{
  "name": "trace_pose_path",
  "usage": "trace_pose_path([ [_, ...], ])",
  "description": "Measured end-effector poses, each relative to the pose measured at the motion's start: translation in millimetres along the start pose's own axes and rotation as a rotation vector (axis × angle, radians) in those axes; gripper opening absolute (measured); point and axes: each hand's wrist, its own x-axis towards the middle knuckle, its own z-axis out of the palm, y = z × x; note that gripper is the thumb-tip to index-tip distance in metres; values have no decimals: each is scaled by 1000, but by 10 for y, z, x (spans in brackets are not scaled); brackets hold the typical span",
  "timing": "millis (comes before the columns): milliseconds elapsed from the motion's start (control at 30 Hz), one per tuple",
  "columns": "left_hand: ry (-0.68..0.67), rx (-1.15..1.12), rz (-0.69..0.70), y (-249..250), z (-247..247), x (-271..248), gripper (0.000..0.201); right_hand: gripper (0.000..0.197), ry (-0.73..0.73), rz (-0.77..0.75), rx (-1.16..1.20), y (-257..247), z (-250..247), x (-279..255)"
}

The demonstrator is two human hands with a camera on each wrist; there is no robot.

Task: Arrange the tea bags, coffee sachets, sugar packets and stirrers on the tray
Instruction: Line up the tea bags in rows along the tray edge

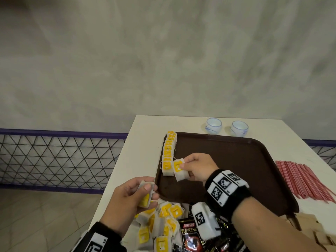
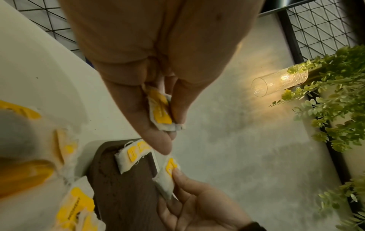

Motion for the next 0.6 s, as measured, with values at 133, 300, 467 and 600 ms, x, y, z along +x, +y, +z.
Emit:
trace_pose_path([
  [133, 34, 36, -6, -12, -70, 35, 17, 21, 12, 108, -18, 26, 284, 302],
  [300, 75, 34, -20, -36, -177, 82, 21, 11, -58, 190, -101, 93, 449, 546],
  [467, 80, 39, -12, -24, -234, 111, 16, 45, 153, 302, -514, 80, 623, 654],
  [600, 71, 91, 7, -71, -227, 134, 13, 43, 101, 284, -573, 77, 632, 650],
])
